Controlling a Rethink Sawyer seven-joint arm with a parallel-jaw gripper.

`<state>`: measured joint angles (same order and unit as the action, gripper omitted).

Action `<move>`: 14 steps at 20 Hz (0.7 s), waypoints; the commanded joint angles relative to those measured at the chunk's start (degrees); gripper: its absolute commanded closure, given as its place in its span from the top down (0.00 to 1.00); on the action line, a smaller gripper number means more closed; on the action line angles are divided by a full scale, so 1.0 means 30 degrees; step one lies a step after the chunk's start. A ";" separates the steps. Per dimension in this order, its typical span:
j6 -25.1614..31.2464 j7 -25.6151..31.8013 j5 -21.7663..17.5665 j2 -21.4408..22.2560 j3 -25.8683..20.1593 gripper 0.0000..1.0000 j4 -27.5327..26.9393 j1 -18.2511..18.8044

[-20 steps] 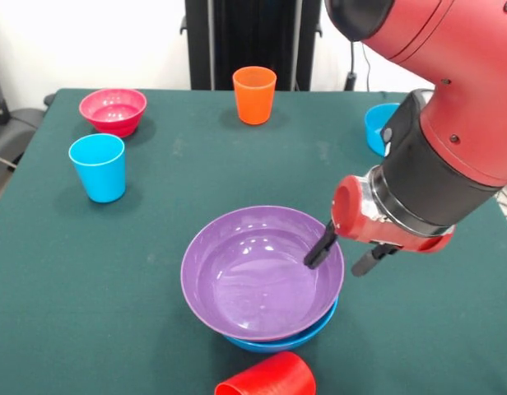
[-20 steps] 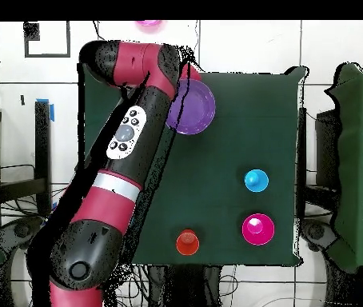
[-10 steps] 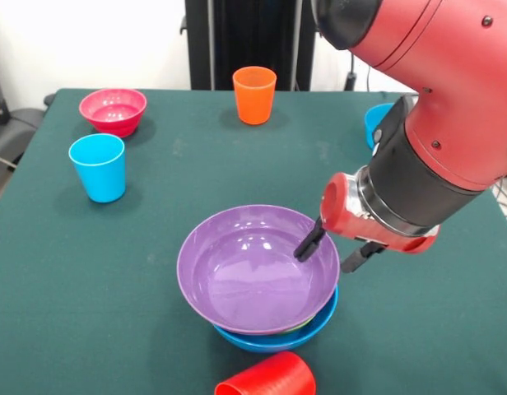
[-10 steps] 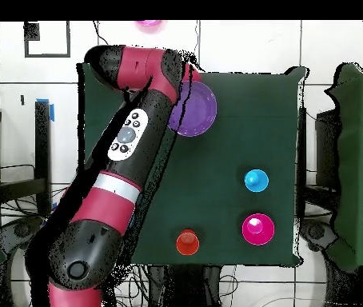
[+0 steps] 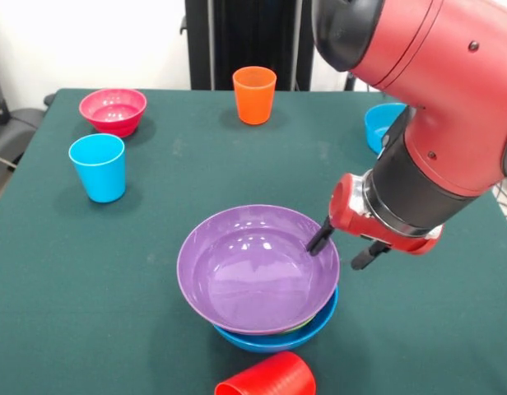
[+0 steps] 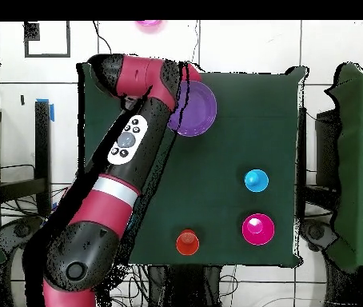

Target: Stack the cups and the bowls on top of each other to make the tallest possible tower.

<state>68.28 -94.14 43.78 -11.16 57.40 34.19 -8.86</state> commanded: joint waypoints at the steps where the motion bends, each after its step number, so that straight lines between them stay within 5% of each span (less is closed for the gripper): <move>1: -0.0159 -0.3787 -0.0348 -0.0154 -0.3626 1.00 0.1961 -0.0350; 14: -0.0450 -0.4014 -0.0588 -0.0195 -0.4528 1.00 0.1270 0.0032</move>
<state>68.26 -97.64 43.75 -11.15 52.70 35.87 -9.07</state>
